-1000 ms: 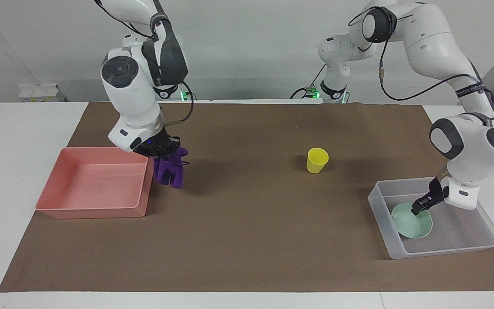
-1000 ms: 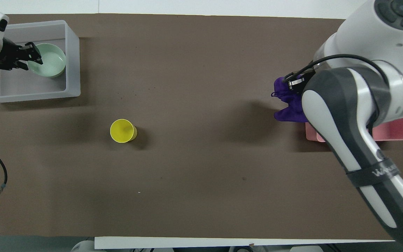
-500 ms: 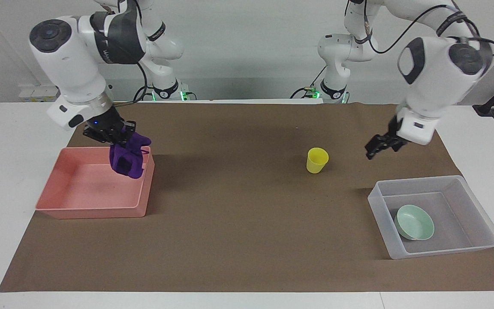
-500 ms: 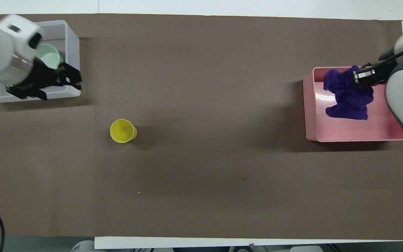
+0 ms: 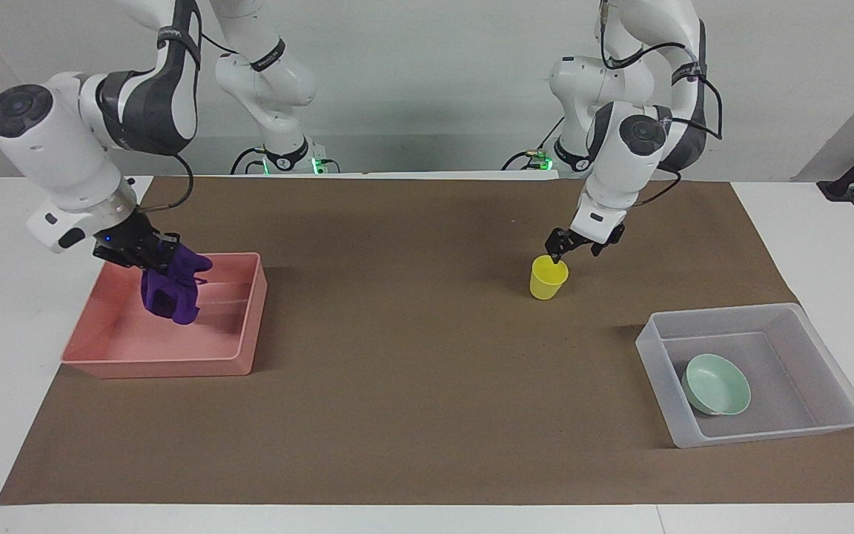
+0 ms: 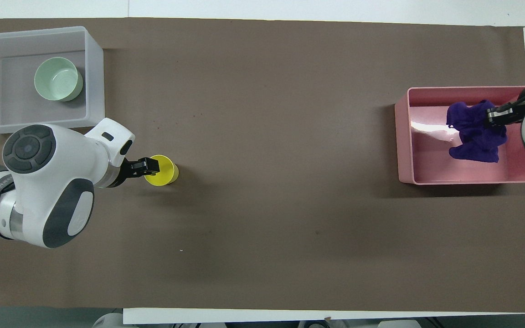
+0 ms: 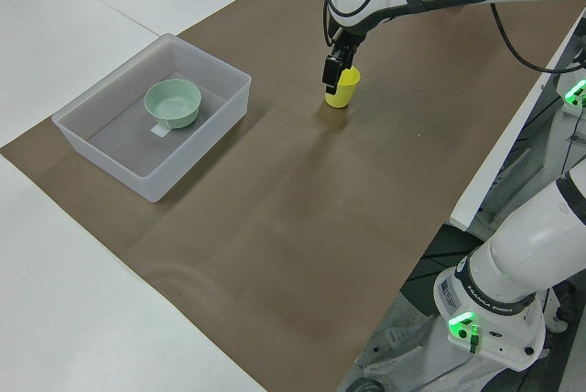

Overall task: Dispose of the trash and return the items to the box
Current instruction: 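Carry the yellow cup into the clear box with the left gripper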

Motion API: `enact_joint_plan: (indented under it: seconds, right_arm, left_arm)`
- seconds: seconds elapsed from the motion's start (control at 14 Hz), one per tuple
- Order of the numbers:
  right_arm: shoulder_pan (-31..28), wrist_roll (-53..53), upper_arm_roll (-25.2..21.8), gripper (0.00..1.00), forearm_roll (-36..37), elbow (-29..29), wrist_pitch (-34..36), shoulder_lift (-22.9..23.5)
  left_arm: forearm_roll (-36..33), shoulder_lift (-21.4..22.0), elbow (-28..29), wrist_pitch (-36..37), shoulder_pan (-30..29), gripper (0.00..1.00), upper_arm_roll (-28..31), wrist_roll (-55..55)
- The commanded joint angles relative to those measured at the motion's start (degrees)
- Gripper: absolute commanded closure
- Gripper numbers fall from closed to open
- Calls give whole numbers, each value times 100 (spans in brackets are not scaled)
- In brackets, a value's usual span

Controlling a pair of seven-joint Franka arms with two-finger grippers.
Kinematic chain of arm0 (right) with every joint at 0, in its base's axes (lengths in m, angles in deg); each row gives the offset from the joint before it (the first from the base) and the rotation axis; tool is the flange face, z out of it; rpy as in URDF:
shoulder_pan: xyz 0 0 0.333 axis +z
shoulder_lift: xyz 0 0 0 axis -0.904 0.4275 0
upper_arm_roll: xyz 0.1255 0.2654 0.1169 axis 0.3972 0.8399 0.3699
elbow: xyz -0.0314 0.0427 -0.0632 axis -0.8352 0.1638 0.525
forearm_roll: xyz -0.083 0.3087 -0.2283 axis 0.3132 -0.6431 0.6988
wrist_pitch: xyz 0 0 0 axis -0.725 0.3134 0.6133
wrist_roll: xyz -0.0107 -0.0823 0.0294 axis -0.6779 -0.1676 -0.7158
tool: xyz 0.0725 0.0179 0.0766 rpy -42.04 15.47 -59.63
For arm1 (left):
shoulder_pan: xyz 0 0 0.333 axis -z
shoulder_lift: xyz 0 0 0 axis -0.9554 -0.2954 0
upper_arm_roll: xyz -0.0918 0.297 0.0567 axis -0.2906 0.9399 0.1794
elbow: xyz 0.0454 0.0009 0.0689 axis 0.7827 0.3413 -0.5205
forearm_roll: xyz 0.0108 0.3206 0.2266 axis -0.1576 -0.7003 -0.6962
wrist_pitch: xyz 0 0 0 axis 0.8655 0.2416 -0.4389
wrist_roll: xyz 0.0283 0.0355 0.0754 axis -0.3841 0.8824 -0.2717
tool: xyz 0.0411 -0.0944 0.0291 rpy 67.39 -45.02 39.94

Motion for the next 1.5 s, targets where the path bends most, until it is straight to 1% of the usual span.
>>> enact_joint_plan:
  seconds: [0.0, 0.07, 0.14, 0.21, 0.29, 0.36, 0.43, 0.57, 0.64, 0.79, 0.86, 0.93, 1.0, 1.07, 1.14, 1.21, 1.29, 1.36, 1.43]
  right_arm:
    - [-137, 59, 68, 94, 48, 505, -399, -6]
    - [-146, 42, 68, 91, 48, 584, -460, 3]
    - [-137, 41, 68, 90, 48, 698, -574, -6]
    - [-128, 41, 68, 81, 48, 769, -601, -6]
    - [-85, 41, 76, 66, 48, 770, -601, -6]
    - [-67, 41, 76, 38, 48, 726, -584, 3]
    - [-67, 41, 85, 24, 48, 691, -549, 3]
    - [-49, 50, 111, 15, 48, 586, -435, -6]
    - [-32, 50, 138, 11, 31, 481, -269, -40]
    - [240, -11, 164, 6, -39, 95, 283, -93]
    - [336, -151, 173, 3, -48, -125, 556, -111]
    - [442, -291, 173, 1, -57, -283, 776, -120]
    - [608, -484, 182, 1, -83, -415, 944, -172]
    - [740, -712, 191, 1, -179, -495, 1041, -242]
    - [846, -915, 191, 1, -241, -574, 1181, -304]
    - [934, -1038, 199, 1, -268, -714, 1374, -313]
    - [987, -1092, 199, 1, -268, -864, 1611, -313]
    - [997, -1145, 217, 1, -277, -969, 1796, -322]
    - [1005, -1206, 217, 1, -399, -1040, 1972, -374]
  left_arm:
    - [-84, -54, 489, -764, 152, 29, 17, 247]
    - [-84, -45, 516, -757, 223, 97, 17, 397]
    - [-84, -54, 508, -836, 215, 100, 17, 450]
    - [-84, -80, 421, -836, 171, 100, 17, 433]
    - [-84, -219, 185, -802, 153, 100, 35, 442]
    - [-58, -360, -174, -645, 144, 100, 35, 477]
    - [-31, -440, -500, -408, 144, 100, 35, 529]
    - [21, -423, -1272, 206, 136, 100, 70, 766]
    - [170, -397, -1798, 766, 83, 100, 114, 767]
    - [242, -458, -2915, 1944, -223, 100, 114, 671]
    - [242, -502, -3442, 2324, -495, 100, 114, 549]
    - [198, -667, -3813, 2458, -776, 100, 123, 286]
    - [180, -782, -3929, 2294, -1101, 100, 123, -38]
    - [180, -818, -3896, 1901, -1565, 100, 132, -503]
    - [163, -1019, -3869, 1540, -1961, 100, 132, -951]
    - [6, -1369, -3895, 1206, -2209, 100, 132, -1321]
    - [-161, -1711, -3922, 715, -2281, 100, 132, -1603]
    - [-206, -2037, -3931, 223, -2386, 100, 123, -1658]
    - [-189, -2275, -3948, -43, -2491, 100, 123, -1728]
